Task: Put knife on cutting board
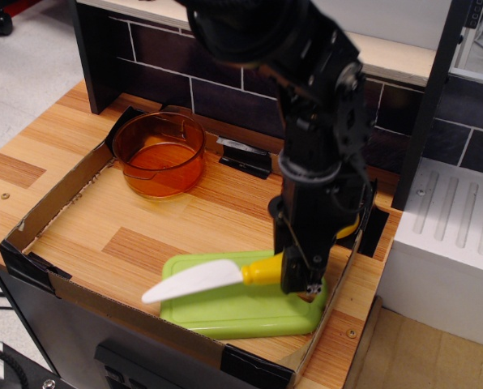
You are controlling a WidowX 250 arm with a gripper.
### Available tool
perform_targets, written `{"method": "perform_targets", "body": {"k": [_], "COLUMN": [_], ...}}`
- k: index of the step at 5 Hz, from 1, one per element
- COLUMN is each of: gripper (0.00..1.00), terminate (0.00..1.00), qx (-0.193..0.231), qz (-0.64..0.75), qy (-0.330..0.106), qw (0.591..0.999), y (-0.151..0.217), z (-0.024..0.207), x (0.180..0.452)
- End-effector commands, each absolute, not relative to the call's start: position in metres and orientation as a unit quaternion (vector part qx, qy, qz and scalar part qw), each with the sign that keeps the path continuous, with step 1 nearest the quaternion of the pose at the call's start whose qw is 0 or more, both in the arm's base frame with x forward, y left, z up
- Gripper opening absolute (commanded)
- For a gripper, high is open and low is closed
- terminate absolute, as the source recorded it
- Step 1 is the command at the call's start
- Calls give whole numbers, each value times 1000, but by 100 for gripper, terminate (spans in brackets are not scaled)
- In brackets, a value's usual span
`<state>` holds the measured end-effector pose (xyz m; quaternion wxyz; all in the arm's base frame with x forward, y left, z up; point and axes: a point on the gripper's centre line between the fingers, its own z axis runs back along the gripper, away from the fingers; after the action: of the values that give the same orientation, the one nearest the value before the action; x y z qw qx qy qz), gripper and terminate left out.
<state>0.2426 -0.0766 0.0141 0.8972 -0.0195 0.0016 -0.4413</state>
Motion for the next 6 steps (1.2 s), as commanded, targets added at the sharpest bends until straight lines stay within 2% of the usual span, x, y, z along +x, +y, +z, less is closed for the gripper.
{"method": "perform_targets", "body": {"k": [1,2,3,4,5,6], "gripper": [0,100,100,100,100,100], "terminate": [0,0,0,0,0,0], "qx": [-15,-30,-41,-61,-44,-21], "qz": [-428,-426,-424,-402,-348,-243], "qy": [-10,-19,-29,-59,-116,-185], "qw": [904,904,904,912,929,952], "y": [-70,-68,-68,-63,-53,-34], "z": [8,12,28,47,70,104], "x": [250,250,251,253,262,275]}}
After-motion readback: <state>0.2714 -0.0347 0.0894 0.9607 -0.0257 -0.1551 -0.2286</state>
